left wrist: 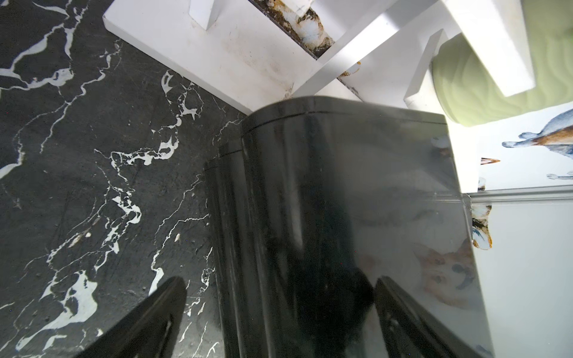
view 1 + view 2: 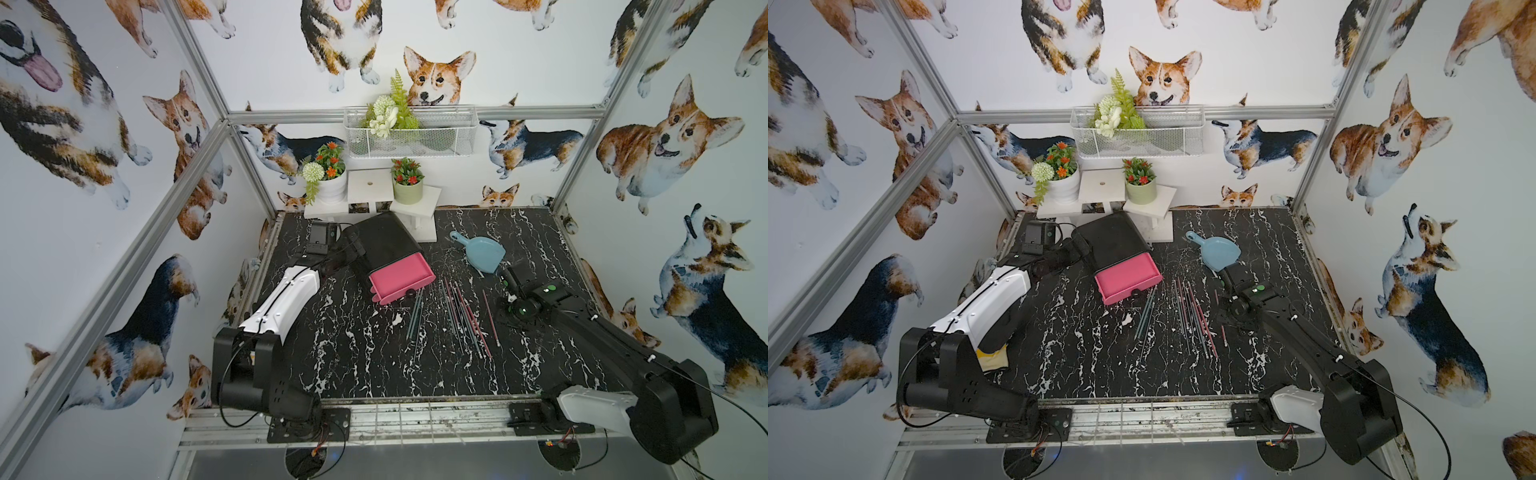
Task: Please place the pencils in the drawer according to their color
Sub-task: Pick up the pencil from the center of the board.
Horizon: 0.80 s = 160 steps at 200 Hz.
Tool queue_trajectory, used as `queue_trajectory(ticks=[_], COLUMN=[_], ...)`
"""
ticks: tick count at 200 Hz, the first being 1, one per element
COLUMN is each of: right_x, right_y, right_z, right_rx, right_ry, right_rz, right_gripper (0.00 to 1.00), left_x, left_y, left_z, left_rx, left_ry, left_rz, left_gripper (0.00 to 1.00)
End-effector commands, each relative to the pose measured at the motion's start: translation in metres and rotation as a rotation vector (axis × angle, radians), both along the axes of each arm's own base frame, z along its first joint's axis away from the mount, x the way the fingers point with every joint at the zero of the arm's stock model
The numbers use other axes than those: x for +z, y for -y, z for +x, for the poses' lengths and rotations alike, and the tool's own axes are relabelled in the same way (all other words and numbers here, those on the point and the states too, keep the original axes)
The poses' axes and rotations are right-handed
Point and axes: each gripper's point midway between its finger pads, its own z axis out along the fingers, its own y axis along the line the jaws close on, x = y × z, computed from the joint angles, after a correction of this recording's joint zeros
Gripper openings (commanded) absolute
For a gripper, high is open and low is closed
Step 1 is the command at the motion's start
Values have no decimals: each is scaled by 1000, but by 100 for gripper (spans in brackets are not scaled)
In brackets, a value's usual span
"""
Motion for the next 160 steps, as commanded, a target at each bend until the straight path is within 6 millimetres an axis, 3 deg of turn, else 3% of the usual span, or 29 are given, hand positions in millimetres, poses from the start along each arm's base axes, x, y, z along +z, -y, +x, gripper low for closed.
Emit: queue_trajectory(ticks=[1,54,96,160], right_x=[-12,-34,-48,-73], right_y=[-3,4,-2,-2], right_z=[-4,7,17,14], right_rx=[12,43,66,72], right_ry=[-41,-90,-92,-140], right_rz=[13,-88,-86,-107], right_gripper=[45,43,42,39], left_x=[-35,-36,-40,-38], left_y=[-14,-11,-9,-12], left_z=[-31,-29,-29,-30], left_rx=[11,7,7,13], left_ry=[-175,-172,-180,-177], left_rz=[83,65,56,69], left_gripper=[98,99,99,99])
